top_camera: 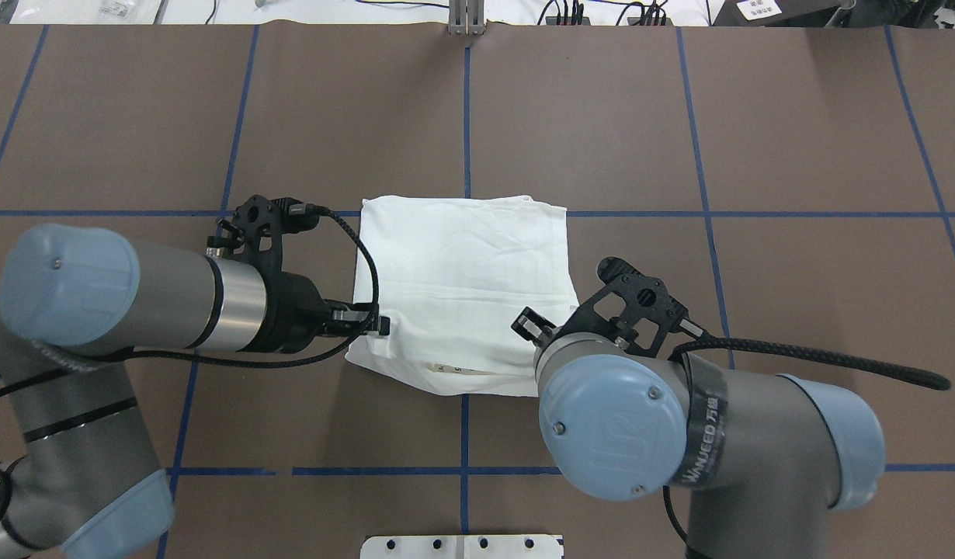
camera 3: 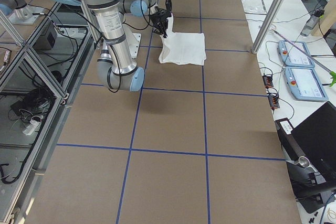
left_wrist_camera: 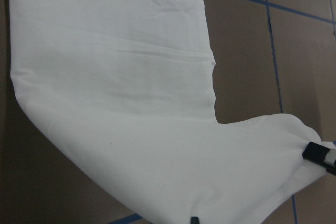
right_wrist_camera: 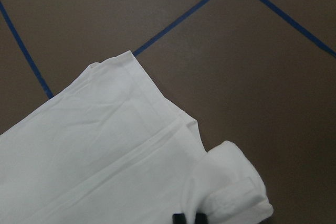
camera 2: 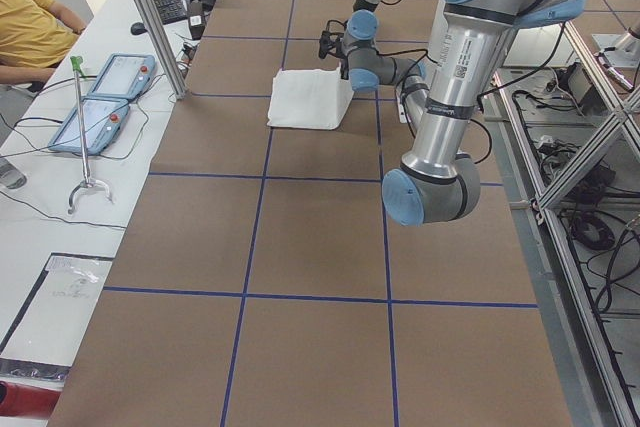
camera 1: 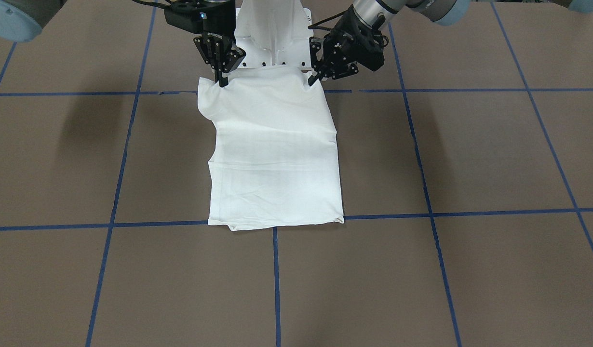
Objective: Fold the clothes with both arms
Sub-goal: 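Grasp the near shirt edge with both grippers and lift it, then fold the near half over toward the far edge with both grippers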
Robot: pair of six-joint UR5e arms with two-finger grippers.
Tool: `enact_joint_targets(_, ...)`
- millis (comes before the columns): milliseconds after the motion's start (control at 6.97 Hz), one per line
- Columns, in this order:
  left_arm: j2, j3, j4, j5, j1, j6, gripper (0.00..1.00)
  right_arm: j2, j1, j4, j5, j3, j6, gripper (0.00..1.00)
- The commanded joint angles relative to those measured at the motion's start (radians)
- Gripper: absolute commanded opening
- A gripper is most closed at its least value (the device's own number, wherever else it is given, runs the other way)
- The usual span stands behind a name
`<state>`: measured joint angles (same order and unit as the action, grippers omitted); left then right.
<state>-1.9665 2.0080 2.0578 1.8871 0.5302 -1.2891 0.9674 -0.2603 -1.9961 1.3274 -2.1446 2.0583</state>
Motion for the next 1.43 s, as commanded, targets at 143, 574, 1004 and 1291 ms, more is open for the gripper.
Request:
enact_joint_targets(143, -0.158, -0.317, 0.008, 0.000, 0.146, 0.151, 0.00, -0.024, -0.097, 0.222, 0.001, 0.217, -0.090, 0.00)
enact_joint_targets(574, -0.216, -0.524, 0.083, -0.023, 0.166, 0.194, 0.00, -0.048, -0.170, 0.357, 0.032, 0.383, -0.150, 0.00)
enact_joint_targets(1004, -0.242, -0.623, 0.160, -0.028, 0.163, 0.200, 0.00, -0.148, -0.209, 0.508, 0.033, 0.626, -0.173, 0.00)
enact_joint_targets(1291, -0.244, -0.629, 0.160, -0.028, 0.160, 0.200, 0.00, -0.148, -0.229, 0.508, 0.045, 0.632, -0.182, 0.00)
